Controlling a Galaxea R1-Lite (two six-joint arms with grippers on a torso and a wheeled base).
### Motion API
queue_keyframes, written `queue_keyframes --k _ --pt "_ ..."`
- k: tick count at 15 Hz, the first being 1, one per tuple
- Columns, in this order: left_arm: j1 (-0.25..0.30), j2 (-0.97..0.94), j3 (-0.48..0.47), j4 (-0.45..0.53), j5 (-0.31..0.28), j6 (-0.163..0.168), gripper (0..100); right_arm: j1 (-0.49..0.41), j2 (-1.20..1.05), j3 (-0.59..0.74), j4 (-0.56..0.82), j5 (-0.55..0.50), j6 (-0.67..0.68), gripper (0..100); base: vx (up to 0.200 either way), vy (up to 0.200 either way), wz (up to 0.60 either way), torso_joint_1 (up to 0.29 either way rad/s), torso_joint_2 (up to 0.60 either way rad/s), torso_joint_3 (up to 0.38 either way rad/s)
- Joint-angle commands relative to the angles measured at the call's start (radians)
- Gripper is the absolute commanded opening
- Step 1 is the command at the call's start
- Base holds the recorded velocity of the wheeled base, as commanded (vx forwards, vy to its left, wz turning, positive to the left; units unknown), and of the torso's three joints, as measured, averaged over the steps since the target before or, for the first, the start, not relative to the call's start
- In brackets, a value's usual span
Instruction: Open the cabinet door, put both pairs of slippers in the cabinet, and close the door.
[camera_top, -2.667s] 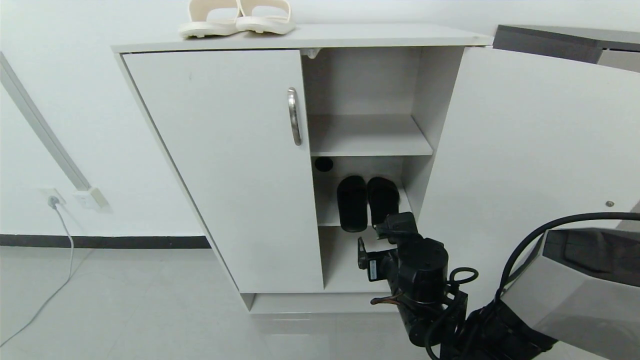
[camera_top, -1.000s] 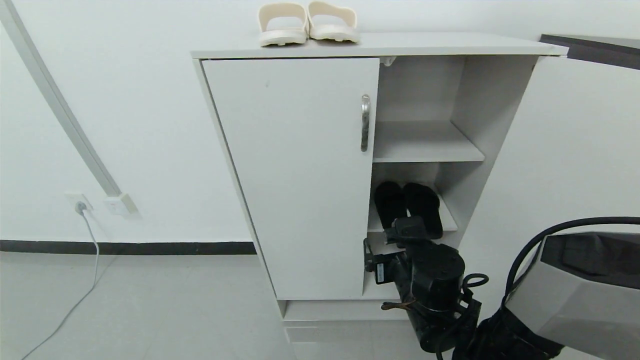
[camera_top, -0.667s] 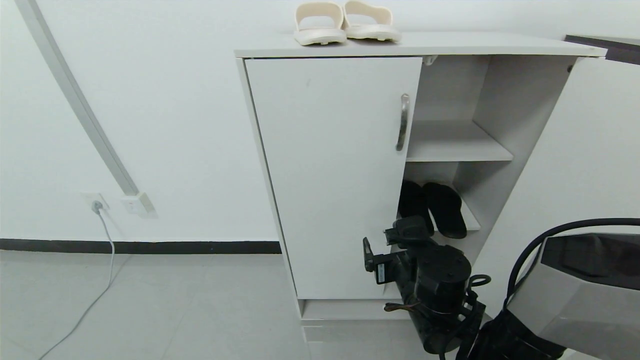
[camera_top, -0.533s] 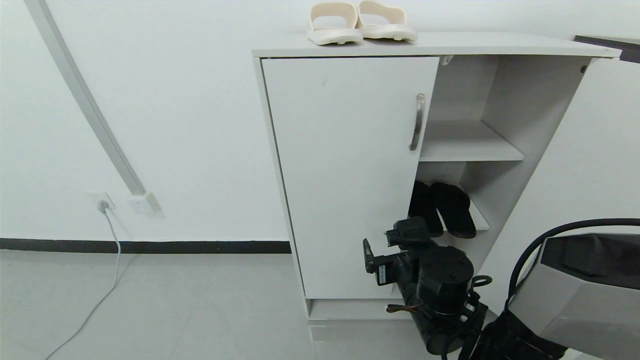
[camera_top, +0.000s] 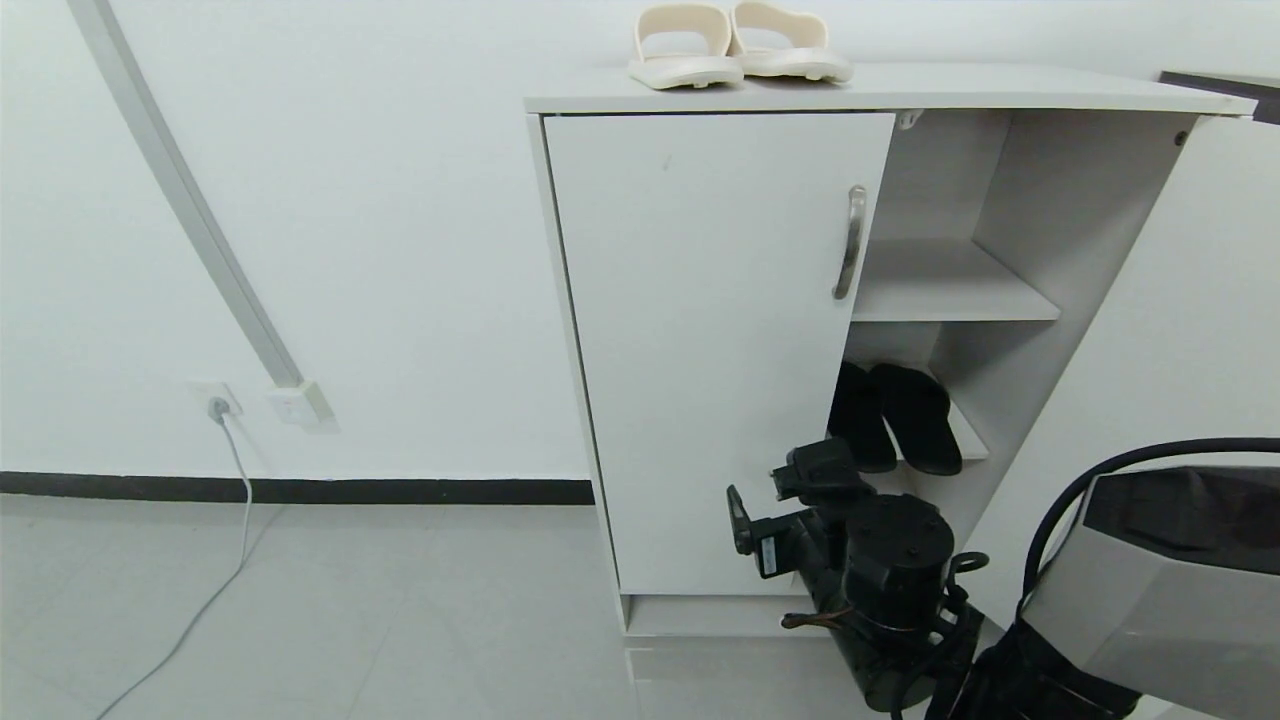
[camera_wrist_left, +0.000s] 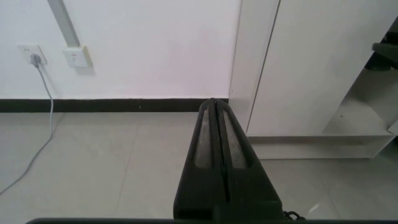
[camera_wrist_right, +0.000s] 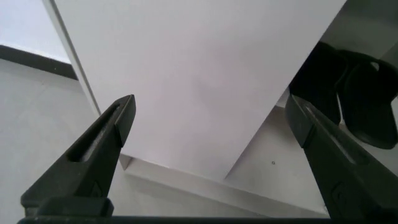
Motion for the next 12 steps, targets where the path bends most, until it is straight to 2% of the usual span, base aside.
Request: queue_keyframes --k 1,7,10,12 --pt "0.0 0.0 0.0 0.0 0.002 0.0 0 -0.004 0.006 -0.001 0.0 0.003 0.001 100 0.0 0.0 0.0 0.0 0.0 0.0" --pt "0.0 0.0 0.0 0.0 0.0 0.0 0 -0.007 0.011 -0.003 -0.022 0.026 -0.001 100 0.0 0.0 0.0 0.0 -0.01 -0.009" --pt "0.0 0.0 0.0 0.0 0.002 0.0 0 -0.006 0.014 -0.001 -0.025 0.026 -0.001 100 0.0 0.0 0.0 0.007 -0.19 -0.305" --pt "0.0 0.0 0.0 0.0 0.0 0.0 0 -0.006 0.017 0.0 -0.045 0.027 -0.001 100 0.0 0.0 0.0 0.044 -0.51 -0.378"
